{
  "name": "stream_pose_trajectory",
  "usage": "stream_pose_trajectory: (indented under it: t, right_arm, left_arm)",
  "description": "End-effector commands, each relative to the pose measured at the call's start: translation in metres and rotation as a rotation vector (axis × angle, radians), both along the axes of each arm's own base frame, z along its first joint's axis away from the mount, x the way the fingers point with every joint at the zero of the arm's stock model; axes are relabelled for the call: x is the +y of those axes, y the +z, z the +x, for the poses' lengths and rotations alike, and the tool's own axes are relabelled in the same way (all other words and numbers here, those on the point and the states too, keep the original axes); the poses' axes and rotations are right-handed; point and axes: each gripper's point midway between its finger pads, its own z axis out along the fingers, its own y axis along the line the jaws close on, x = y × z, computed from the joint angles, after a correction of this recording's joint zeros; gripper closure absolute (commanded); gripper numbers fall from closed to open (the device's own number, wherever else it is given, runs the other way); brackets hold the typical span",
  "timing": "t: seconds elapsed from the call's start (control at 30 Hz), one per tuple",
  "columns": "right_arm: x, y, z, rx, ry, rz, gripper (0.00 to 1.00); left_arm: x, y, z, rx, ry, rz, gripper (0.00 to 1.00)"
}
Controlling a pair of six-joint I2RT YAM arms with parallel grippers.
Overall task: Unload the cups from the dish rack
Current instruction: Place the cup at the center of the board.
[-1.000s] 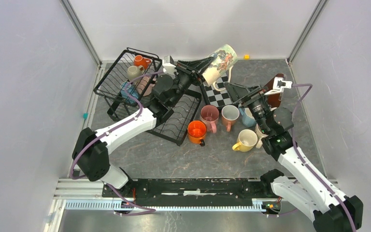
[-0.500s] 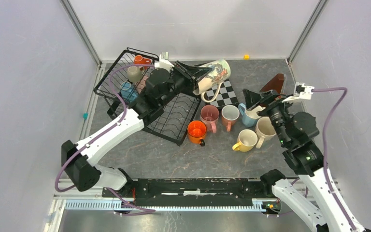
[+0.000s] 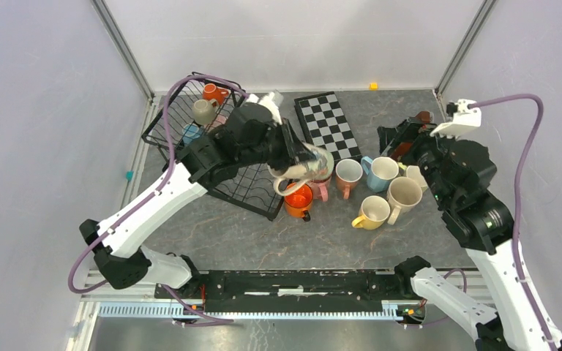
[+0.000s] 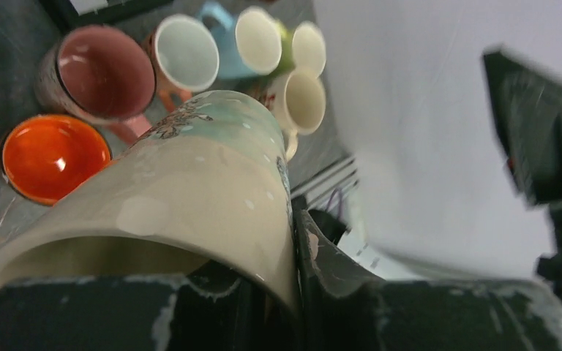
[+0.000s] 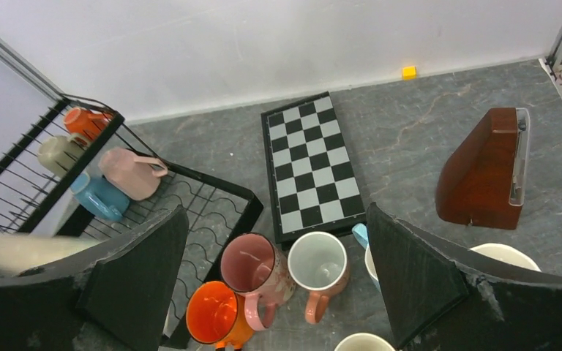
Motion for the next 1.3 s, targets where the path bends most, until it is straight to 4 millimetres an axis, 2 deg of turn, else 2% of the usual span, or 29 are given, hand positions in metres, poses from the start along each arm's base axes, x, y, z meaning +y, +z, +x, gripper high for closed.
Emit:
stream_pose_trajectory:
  t: [0.0,0.1,0.33,0.43,0.57,0.63,0.8,1.07,1.27]
  right_arm:
    - [0.005,-0.009,0.015,0.075,0.002,-0.091,0.02]
    - [0.005,-0.014,0.027,0.097,-0.019,-0.123,0.02]
    - [-0.006,-0.024,0.060,0.148,-0.049,-0.134,0.02]
    - [-0.019,-0.037,0.077,0.186,-0.031,-0.098,0.02]
    - [-0.040,-0.050,0.090,0.209,-0.006,-0.026,0.02]
    - [-0.052,-0.056,0.093,0.224,-0.020,-0.011,0.02]
    - [-0.058,-0.069,0.093,0.230,-0.018,-0.002,0.02]
    - [-0.056,-0.076,0.090,0.228,-0.004,-0.013,0.02]
    - [-0.051,-0.081,0.085,0.226,0.020,-0.003,0.02]
  left_arm:
    - [-0.019,0.003,-0.038,-0.112,-0.199,0.170,0.98]
    - [-0.030,-0.021,-0.053,-0.107,-0.251,0.316,0.98]
    - [-0.058,-0.055,-0.072,-0.093,-0.338,0.455,0.98]
    - [-0.069,-0.069,-0.074,-0.088,-0.359,0.492,0.98]
    - [-0.086,-0.090,-0.072,-0.081,-0.388,0.541,0.98]
    - [-0.093,-0.100,-0.069,-0.078,-0.393,0.567,0.98]
    - [-0.105,-0.126,-0.063,-0.080,-0.402,0.638,0.98]
    - [-0.117,-0.171,-0.049,-0.059,-0.367,0.738,0.98]
    - [-0.132,-0.188,-0.032,-0.014,-0.254,0.748,0.98]
